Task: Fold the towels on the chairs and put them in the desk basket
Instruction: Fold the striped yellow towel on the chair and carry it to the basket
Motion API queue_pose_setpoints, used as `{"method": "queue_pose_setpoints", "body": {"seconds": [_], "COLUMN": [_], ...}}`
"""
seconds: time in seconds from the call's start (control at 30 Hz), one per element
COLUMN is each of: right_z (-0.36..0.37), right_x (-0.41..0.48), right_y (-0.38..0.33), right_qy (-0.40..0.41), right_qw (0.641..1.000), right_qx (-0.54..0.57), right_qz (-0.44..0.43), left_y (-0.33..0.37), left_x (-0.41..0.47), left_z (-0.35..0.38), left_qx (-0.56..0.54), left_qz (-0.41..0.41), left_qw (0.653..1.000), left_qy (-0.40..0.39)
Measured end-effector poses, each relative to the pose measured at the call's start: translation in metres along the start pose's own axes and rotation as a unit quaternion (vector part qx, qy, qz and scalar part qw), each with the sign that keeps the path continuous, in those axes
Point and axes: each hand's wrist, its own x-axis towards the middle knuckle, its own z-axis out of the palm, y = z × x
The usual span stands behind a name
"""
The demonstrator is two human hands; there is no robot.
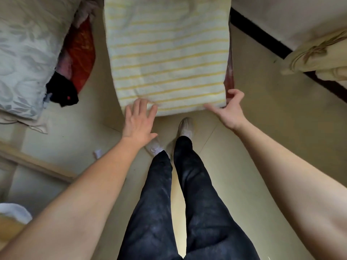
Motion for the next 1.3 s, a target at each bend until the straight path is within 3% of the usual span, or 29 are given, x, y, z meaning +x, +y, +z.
{"method": "queue_pose_setpoints", "body": {"seconds": [0.13, 0.2, 0.3, 0.4, 0.47, 0.57, 0.63, 0.7, 0.77, 0.87, 1.13, 1.23, 1.3], "right_z": [0.003, 0.005, 0.005, -0.002, -0.008, -0.016, -0.021, -0.024, -0.026, -0.028, -0.048, -0.062, -0.072], "right_x": [-0.006, 0.004, 0.019, 0.034, 0.043, 0.042, 0.029, 0.011, -0.003, -0.018, -0.054, -0.071, -0.073], "right_y": [0.021, 0.028, 0.025, 0.005, -0.011, -0.041, -0.068, -0.095, -0.121, -0.157, -0.201, -0.212, -0.217], "right_qy": [0.002, 0.061, 0.186, 0.238, 0.224, 0.105, 0.037, 0.026, 0.068, 0.120, 0.091, 0.060, 0.045], "right_qw": [0.933, 0.894, 0.791, 0.710, 0.673, 0.658, 0.673, 0.736, 0.809, 0.870, 0.928, 0.944, 0.951], "right_qx": [-0.308, -0.359, -0.434, -0.441, -0.438, -0.480, -0.467, -0.387, -0.293, -0.195, -0.055, 0.059, 0.123], "right_qz": [-0.187, -0.262, -0.389, -0.494, -0.552, -0.571, -0.572, -0.554, -0.504, -0.437, -0.356, -0.319, -0.280], "left_y": [-0.007, -0.013, -0.020, -0.023, -0.024, -0.022, -0.020, -0.019, -0.020, -0.027, -0.074, -0.096, -0.109], "left_x": [0.010, 0.015, 0.021, 0.026, 0.029, 0.028, 0.025, 0.019, 0.014, 0.009, -0.004, -0.008, -0.009], "left_z": [0.005, 0.005, 0.004, 0.004, 0.004, 0.002, 0.001, -0.008, -0.025, -0.060, -0.150, -0.199, -0.230], "left_qx": [0.047, 0.041, 0.042, 0.031, 0.003, -0.042, -0.089, -0.163, -0.254, -0.328, -0.343, -0.354, -0.376], "left_qz": [-0.008, -0.013, -0.015, -0.008, -0.007, -0.017, -0.032, -0.073, -0.133, -0.176, -0.199, -0.148, -0.085], "left_qw": [0.998, 0.997, 0.996, 0.997, 0.996, 0.992, 0.985, 0.968, 0.937, 0.899, 0.889, 0.902, 0.913], "left_qy": [0.038, 0.064, 0.076, 0.074, 0.094, 0.117, 0.142, 0.179, 0.200, 0.231, 0.228, 0.196, 0.135]}}
